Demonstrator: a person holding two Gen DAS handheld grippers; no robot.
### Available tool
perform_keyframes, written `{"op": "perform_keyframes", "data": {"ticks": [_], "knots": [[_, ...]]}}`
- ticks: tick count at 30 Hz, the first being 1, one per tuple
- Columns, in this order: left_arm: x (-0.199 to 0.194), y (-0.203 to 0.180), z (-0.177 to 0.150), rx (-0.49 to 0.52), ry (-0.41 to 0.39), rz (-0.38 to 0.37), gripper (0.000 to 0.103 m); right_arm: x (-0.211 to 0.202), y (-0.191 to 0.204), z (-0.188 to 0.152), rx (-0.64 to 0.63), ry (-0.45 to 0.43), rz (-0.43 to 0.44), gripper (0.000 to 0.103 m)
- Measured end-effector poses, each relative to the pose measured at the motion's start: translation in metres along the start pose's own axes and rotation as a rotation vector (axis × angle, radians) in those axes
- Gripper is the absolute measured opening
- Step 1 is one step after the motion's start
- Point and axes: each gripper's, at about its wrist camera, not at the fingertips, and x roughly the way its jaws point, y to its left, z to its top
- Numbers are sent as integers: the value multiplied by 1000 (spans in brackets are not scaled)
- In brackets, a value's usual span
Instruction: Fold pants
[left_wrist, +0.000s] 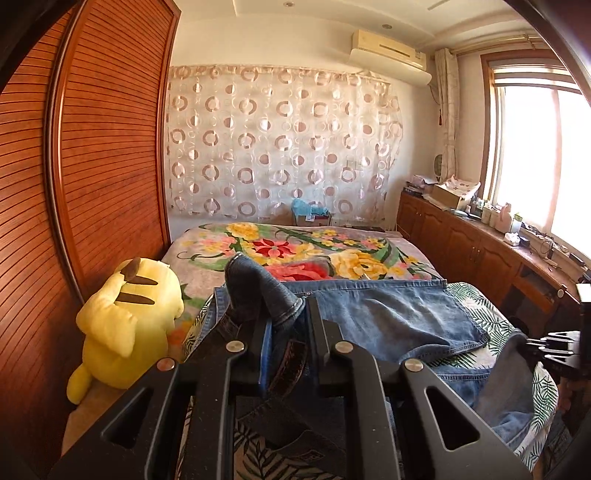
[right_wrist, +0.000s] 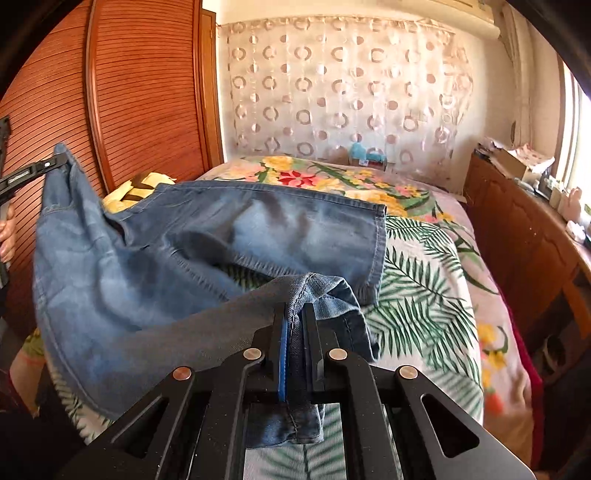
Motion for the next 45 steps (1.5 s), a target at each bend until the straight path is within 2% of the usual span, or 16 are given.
{"op": "perform_keyframes", "data": {"ticks": [10, 12, 15, 18, 21, 27, 36, 37, 38, 39, 42, 45], "knots": [[30, -12, 9, 24, 37, -27, 17, 74, -5, 4, 20, 122, 21, 8], [37, -14, 11, 27, 44, -30, 17, 79, -7, 8, 25, 127, 7, 23], [46, -16, 15, 31, 53, -32, 17, 74, -12, 11, 50, 124, 16, 36], [52, -17, 15, 27, 61, -38, 17, 55, -17, 5, 81, 104, 13, 42], [56, -18, 14, 30, 69, -40, 17, 37, -20, -9, 89, 116, 12, 42], [67, -15, 13, 27, 80, -36, 17, 37, -22, -36, 99, 195, 16, 42], [73, -9, 9, 18, 92, -27, 17, 58, -19, -39, 102, 227, 25, 41], [73, -8, 9, 15, 93, -25, 17, 58, -19, -38, 106, 232, 34, 38], [74, -6, 9, 10, 95, -25, 17, 56, -17, -36, 111, 236, 52, 28], [76, -5, 9, 7, 96, -26, 17, 54, -18, -38, 109, 238, 66, 25], [77, -6, 9, 7, 94, -28, 17, 56, -16, -37, 87, 238, 74, 16], [79, -4, 15, 14, 77, -25, 17, 48, -24, -30, 112, 194, 56, 13]]}}
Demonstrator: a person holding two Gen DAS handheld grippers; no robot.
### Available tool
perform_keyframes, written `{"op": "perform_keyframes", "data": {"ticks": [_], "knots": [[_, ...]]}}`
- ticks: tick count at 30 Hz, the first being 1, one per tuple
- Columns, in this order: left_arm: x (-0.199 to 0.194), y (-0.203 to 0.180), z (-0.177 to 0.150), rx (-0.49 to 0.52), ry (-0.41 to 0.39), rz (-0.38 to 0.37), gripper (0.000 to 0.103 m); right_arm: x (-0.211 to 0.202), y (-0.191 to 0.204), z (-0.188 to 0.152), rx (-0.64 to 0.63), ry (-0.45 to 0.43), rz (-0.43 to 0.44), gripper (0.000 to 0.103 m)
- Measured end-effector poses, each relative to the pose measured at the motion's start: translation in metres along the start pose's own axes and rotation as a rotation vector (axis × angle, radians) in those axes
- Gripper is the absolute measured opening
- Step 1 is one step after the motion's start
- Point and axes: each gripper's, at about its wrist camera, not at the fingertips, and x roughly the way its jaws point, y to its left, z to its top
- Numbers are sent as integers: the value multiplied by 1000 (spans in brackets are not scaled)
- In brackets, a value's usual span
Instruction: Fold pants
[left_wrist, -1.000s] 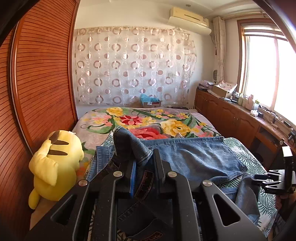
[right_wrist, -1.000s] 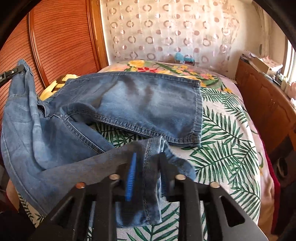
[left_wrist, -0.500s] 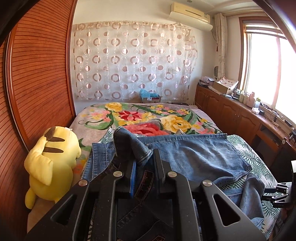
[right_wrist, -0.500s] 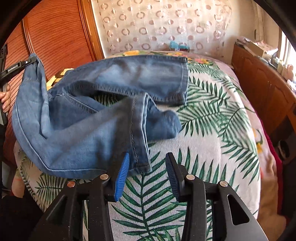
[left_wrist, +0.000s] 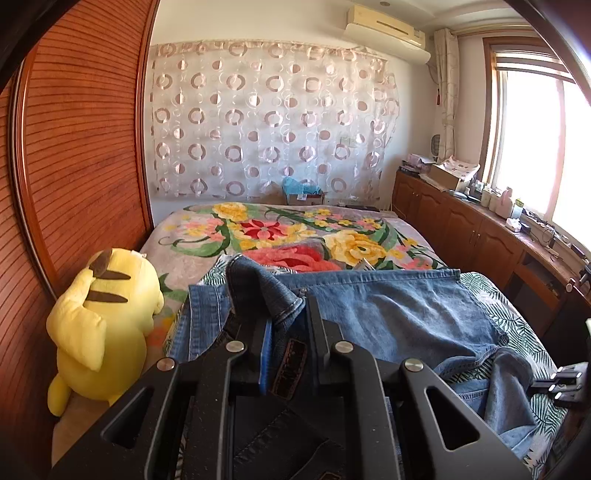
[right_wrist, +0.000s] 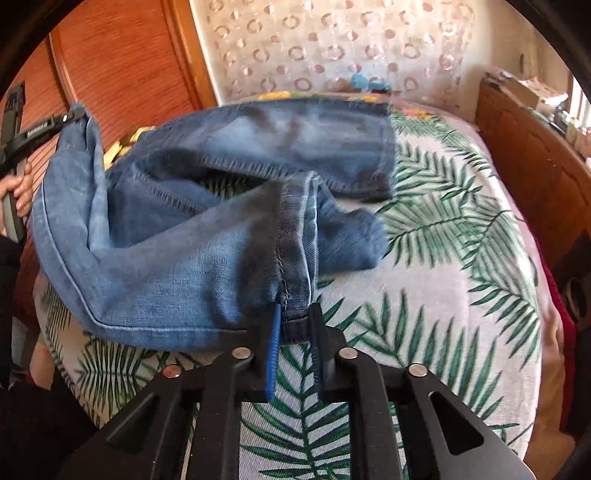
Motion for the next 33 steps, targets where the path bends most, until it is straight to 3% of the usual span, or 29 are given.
{"op": "perform_keyframes", "data": {"ticks": [9, 16, 27, 33], "knots": [[5, 19, 26, -49, -70, 40, 17, -61, -25, 62, -17, -244, -87, 12], [23, 39, 42, -103, -88, 67, 17, -83, -25, 104, -72, -369, -135, 12], [64, 53, 61, -125, -90, 74, 17, -59, -17, 138, -134, -434, -184, 12], [104, 56, 62, -118, -35, 77, 17, -14, -25, 147, -144, -379, -233, 12]]}}
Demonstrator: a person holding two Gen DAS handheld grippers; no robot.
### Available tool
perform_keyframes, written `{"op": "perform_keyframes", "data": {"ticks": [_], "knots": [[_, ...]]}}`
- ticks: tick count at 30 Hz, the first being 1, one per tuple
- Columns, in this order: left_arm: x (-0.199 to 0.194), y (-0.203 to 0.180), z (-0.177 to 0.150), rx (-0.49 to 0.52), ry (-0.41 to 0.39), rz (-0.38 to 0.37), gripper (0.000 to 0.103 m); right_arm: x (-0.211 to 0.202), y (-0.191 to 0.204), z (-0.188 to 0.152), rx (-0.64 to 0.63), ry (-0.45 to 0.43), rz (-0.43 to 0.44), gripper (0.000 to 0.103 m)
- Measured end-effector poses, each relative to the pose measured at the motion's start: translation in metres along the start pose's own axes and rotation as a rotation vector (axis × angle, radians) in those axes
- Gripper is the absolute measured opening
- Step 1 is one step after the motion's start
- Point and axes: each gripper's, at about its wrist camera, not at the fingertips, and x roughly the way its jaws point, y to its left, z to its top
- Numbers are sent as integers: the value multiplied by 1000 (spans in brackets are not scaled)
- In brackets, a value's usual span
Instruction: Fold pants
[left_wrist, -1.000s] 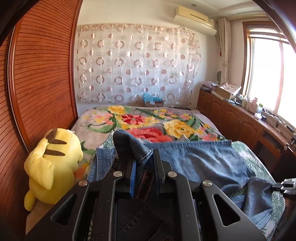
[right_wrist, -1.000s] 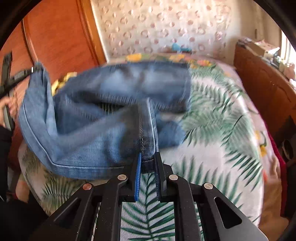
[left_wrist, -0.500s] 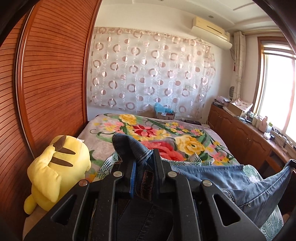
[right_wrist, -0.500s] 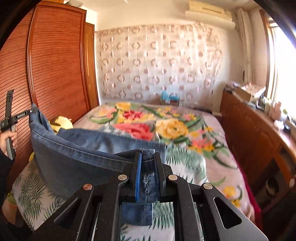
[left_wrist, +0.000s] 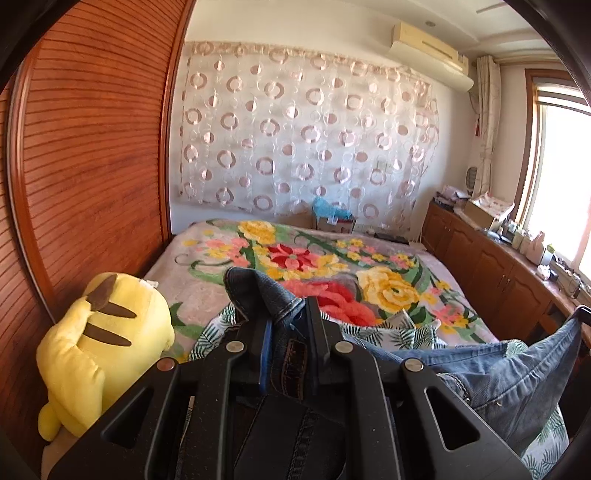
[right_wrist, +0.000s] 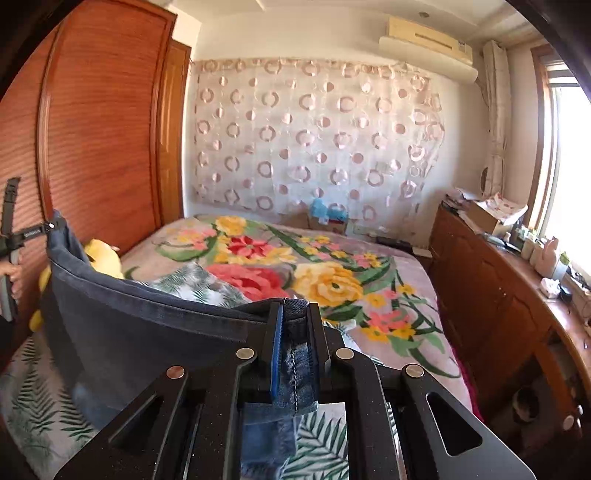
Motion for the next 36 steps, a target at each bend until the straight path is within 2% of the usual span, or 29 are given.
{"op": "perform_keyframes", "data": {"ticks": [5, 9, 11, 12, 14, 15, 16, 26, 29, 32, 34, 35, 36], "knots": [[20, 0, -12, 6, 60, 10, 17, 49, -1, -13, 18, 86, -1, 12], [27, 0, -20, 18, 115, 42, 26, 70, 5, -24, 14, 125, 1, 12], [23, 1, -21, 26, 102, 53, 40, 76, 7, -21, 4, 134, -2, 12], [17, 1, -22, 28, 87, 47, 50, 77, 9, -21, -1, 138, -5, 12], [9, 0, -24, 33, 85, 32, 61, 73, 10, -12, -7, 140, -10, 12], [7, -1, -24, 37, 88, 24, 74, 73, 10, -12, -9, 142, -16, 12], [4, -2, -26, 40, 86, 13, 80, 74, 8, -7, -12, 143, -19, 12], [-7, -46, -60, 90, 130, -112, 82, 90, 7, 2, 5, 174, -39, 12], [-3, -57, -71, 124, 147, -123, 82, 88, 7, 6, 10, 185, -25, 13], [5, -61, -80, 137, 174, -134, 82, 85, 7, 13, -2, 175, -45, 24], [7, -59, -82, 130, 183, -137, 82, 80, 9, 18, -14, 159, -32, 38], [7, -57, -82, 125, 182, -139, 82, 80, 12, 20, -22, 155, -21, 50], [7, -55, -82, 121, 180, -138, 82, 81, 16, 20, -32, 158, -5, 54]]}}
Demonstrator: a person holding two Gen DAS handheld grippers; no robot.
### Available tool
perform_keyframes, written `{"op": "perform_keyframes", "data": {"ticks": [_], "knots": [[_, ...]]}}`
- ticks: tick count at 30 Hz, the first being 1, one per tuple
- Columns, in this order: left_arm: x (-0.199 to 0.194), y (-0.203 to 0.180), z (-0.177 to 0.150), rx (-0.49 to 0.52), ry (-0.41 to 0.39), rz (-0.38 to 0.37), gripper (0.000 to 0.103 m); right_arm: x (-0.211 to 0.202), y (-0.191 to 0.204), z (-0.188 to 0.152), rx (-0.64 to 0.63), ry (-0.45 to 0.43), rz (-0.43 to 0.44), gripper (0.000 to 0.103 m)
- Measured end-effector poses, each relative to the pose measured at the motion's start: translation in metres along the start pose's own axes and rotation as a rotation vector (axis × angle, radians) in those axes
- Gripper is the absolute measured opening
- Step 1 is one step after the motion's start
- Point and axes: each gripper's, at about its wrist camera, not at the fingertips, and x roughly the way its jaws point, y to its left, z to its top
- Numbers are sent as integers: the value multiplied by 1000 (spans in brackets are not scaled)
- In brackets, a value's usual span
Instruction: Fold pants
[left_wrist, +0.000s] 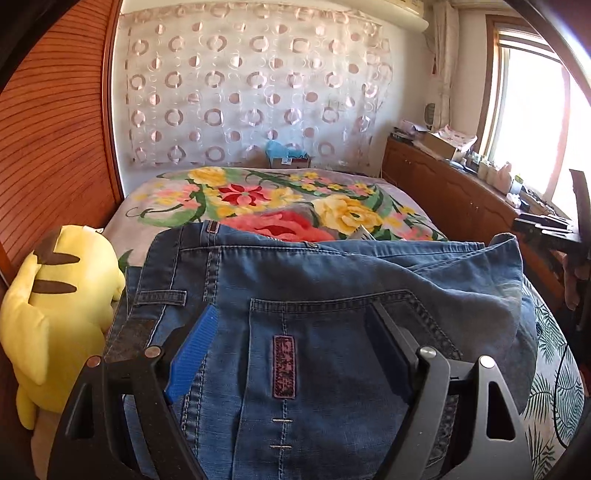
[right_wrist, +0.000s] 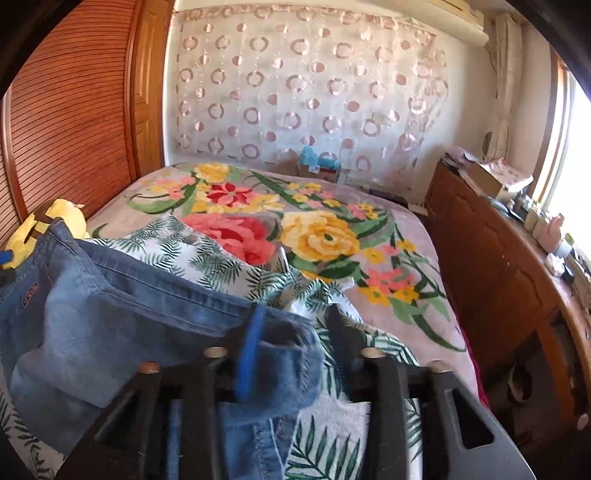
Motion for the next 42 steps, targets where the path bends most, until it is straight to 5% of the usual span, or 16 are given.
{"op": "perform_keyframes", "data": {"ticks": [8, 18, 33, 42], "knots": [[-11, 24, 3, -25, -9, 43, 82, 33, -5, -6, 23, 95, -1, 56], [14, 84, 28, 6, 75, 119, 82, 25, -30, -15, 128, 94, 1, 60], [91, 107, 46, 45, 247, 76, 45, 27, -41, -20, 160, 142, 74, 60], [103, 113, 43, 28, 284, 67, 46, 27, -38, -27, 173, 151, 101, 60]]}}
